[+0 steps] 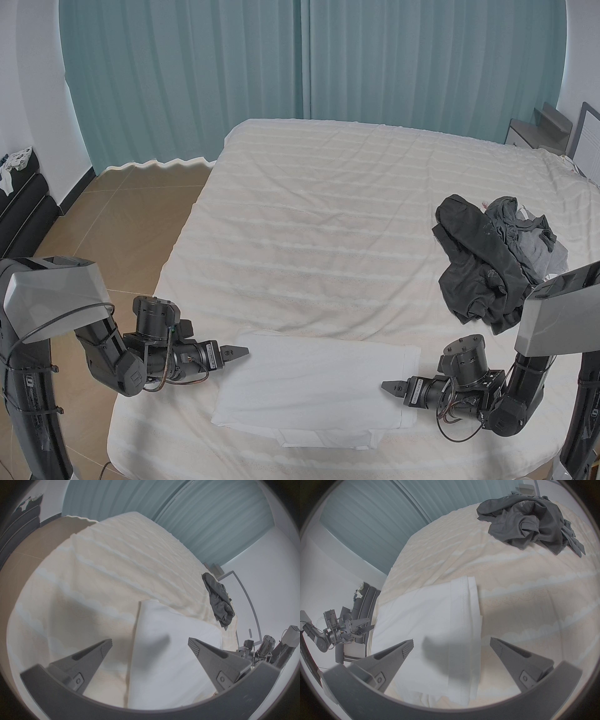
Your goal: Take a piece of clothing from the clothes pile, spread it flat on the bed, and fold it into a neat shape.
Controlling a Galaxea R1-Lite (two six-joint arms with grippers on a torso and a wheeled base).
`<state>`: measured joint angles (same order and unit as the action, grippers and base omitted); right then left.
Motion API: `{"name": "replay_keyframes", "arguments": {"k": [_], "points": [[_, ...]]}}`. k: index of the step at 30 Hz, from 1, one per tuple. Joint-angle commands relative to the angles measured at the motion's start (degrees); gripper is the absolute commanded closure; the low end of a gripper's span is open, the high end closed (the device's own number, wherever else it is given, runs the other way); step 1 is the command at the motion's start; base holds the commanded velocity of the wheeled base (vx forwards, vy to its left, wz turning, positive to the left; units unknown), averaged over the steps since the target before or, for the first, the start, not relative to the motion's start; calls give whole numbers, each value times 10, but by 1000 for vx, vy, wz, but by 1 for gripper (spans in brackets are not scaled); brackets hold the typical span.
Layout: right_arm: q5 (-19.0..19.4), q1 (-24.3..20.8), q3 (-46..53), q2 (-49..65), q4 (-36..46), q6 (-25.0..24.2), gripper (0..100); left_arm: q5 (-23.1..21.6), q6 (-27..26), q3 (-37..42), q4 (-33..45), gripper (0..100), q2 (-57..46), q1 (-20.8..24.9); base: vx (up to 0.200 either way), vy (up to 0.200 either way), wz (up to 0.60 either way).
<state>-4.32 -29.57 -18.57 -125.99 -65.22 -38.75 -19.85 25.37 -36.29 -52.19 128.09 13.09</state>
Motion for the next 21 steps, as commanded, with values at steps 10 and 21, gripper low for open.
{"name": "replay_keyframes", "arguments": {"k": [10,21], "points": [[16,-3,-3,-29,-25,-38,0,-6,-3,-4,-3,0,30,26,0,0,0],[31,1,-25,-46,-38,-46,0,-25,-3,-14,-4,0,37,32,0,0,0]]}}
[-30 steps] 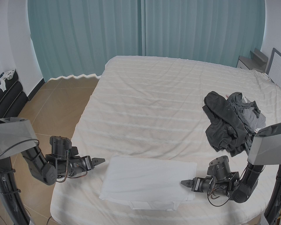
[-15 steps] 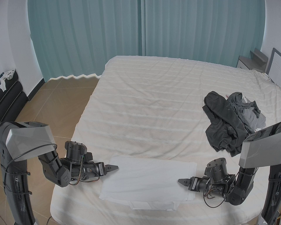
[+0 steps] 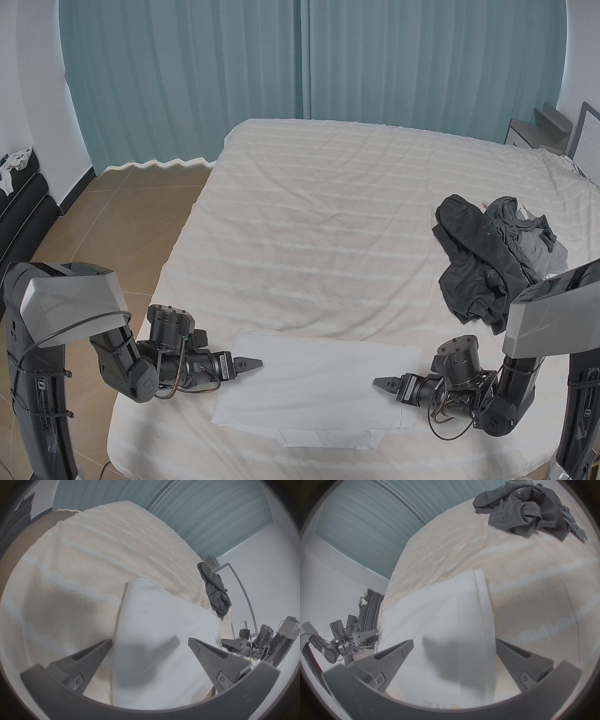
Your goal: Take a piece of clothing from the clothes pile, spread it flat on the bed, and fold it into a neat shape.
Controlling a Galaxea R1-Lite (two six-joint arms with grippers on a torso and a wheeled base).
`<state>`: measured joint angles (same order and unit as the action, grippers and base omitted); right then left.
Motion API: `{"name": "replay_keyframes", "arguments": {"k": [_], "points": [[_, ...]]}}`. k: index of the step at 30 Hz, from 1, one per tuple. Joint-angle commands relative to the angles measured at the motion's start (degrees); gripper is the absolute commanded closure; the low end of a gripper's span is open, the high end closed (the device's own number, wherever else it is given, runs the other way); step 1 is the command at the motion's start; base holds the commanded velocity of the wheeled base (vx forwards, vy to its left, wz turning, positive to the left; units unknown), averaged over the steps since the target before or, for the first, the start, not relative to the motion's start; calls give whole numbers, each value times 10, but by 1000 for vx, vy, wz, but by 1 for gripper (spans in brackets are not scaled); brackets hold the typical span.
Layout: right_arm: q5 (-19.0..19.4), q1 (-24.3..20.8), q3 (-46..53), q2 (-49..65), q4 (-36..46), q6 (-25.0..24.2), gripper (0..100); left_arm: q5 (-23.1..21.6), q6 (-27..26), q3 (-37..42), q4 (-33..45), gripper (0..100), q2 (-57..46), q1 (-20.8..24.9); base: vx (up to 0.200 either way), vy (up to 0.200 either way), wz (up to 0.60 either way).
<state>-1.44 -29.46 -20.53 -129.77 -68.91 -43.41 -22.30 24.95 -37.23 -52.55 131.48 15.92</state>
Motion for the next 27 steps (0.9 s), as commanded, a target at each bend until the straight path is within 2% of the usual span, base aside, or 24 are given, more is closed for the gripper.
{"name": "replay_keyframes", "arguments": {"k": [1,5,8,16,27], "points": [[6,-1,-7,-8,-1,1,0,0,1,-7,0,0,4,5,0,0,0],[14,-2,-10,-9,1,3,0,0,1,-8,0,0,6,7,0,0,0],[35,-3,-18,-12,4,3,0,1,1,-17,0,0,12,14,0,0,0],[29,-32,-65,-37,40,11,0,2,0,-23,0,0,16,27,0,0,0],[29,-30,-79,-39,38,21,0,5,-1,-25,0,0,21,31,0,0,0]]}}
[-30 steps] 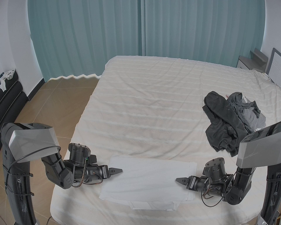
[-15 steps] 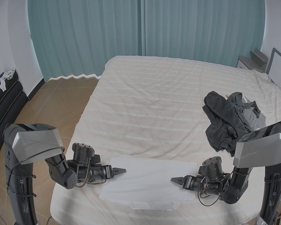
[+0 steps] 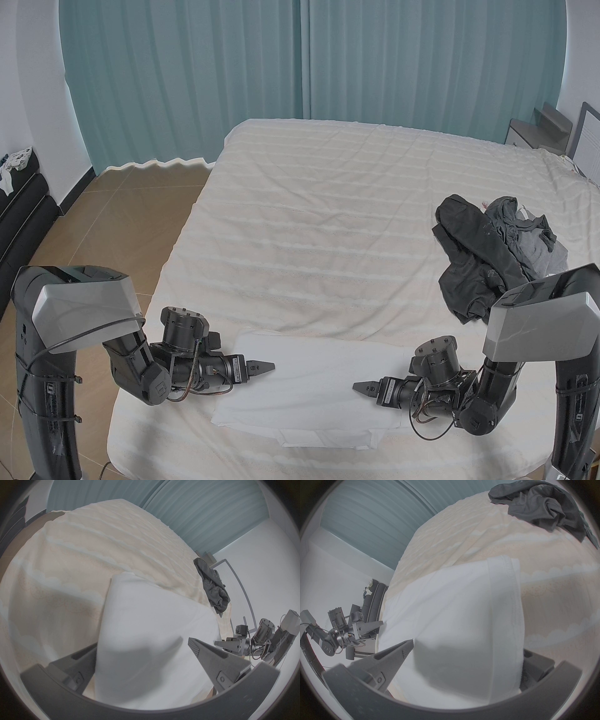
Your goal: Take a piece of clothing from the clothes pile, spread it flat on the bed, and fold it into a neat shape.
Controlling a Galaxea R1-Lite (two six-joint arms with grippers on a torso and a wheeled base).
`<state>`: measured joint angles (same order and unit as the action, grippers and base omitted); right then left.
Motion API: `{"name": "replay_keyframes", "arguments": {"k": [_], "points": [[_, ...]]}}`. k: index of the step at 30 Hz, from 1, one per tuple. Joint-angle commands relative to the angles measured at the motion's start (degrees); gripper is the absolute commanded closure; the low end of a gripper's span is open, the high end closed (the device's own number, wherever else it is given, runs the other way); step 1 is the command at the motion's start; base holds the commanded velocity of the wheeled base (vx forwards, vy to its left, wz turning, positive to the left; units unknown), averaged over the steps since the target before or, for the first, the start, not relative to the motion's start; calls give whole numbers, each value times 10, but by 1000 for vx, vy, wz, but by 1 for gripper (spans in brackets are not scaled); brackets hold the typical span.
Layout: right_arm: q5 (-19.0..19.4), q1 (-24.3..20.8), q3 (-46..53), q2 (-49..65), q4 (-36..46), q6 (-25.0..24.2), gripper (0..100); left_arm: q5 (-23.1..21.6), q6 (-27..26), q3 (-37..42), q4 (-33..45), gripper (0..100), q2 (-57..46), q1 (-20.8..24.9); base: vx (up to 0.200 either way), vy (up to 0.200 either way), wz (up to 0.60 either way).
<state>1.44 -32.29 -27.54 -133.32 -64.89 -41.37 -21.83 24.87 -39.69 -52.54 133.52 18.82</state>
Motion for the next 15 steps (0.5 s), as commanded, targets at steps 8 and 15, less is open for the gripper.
{"name": "replay_keyframes", "arguments": {"k": [8,15], "points": [[0,-10,-23,-6,3,12,100,1,0,3,0,100,0,3,0,0,0],[1,-10,-19,0,1,11,100,3,-1,11,0,100,-5,8,0,0,0]]}}
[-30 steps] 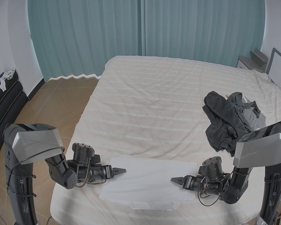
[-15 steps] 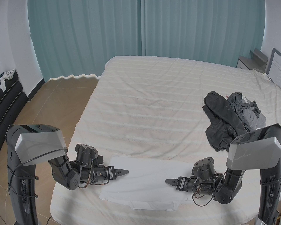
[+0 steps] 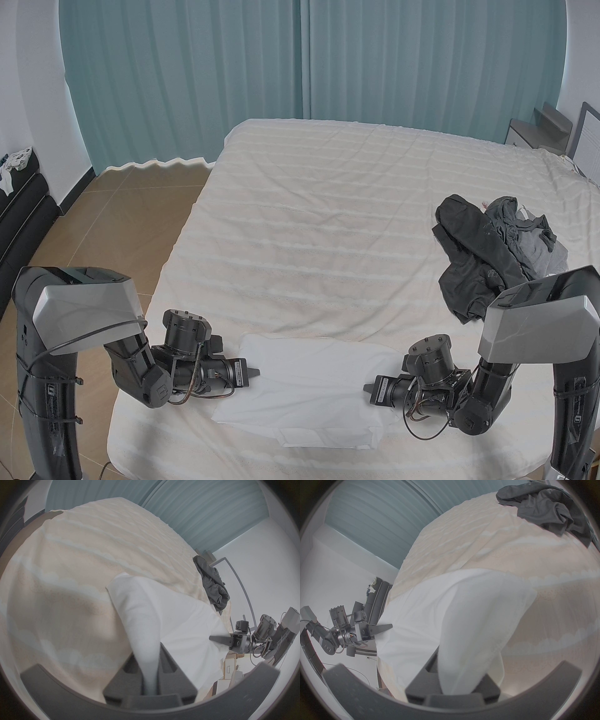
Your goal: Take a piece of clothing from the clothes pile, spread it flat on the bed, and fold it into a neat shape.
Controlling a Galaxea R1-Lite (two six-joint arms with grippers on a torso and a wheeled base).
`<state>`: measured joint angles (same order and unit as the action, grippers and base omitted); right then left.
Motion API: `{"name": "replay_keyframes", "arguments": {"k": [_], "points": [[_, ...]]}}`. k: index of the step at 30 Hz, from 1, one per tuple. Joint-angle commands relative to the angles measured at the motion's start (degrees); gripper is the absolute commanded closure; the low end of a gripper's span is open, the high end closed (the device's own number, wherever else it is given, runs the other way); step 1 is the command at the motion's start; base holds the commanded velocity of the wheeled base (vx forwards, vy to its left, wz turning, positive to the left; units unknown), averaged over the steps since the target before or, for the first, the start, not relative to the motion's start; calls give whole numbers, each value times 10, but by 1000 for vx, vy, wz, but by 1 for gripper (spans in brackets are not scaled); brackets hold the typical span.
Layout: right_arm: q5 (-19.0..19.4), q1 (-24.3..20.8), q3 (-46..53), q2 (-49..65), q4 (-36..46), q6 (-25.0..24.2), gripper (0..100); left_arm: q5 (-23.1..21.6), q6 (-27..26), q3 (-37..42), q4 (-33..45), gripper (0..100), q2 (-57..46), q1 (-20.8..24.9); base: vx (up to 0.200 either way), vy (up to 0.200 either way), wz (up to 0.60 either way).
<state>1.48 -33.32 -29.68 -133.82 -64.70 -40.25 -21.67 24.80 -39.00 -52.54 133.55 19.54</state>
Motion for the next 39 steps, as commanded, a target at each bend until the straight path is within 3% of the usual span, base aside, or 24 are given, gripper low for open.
{"name": "replay_keyframes", "arguments": {"k": [1,11,14,21,23,27,29,39], "points": [[0,-1,2,6,-1,-1,100,3,0,4,0,100,-7,1,0,0,0],[0,-10,18,37,-1,-1,100,48,5,17,4,100,-43,11,0,0,0],[0,-9,22,35,-2,-3,100,110,13,16,3,100,-40,33,0,0,0],[0,-8,23,34,-2,-4,100,164,14,15,3,100,-38,56,0,0,0],[0,-10,24,33,-2,-4,100,204,16,11,2,100,-33,66,0,0,0],[0,-11,23,32,-2,-4,100,214,21,6,2,100,-29,68,0,0,0],[-1,-13,24,31,-2,-4,100,219,50,-4,1,100,-29,69,0,0,0],[-9,-14,26,32,-3,-3,100,243,51,-11,0,100,-29,78,0,-60,0]]}}
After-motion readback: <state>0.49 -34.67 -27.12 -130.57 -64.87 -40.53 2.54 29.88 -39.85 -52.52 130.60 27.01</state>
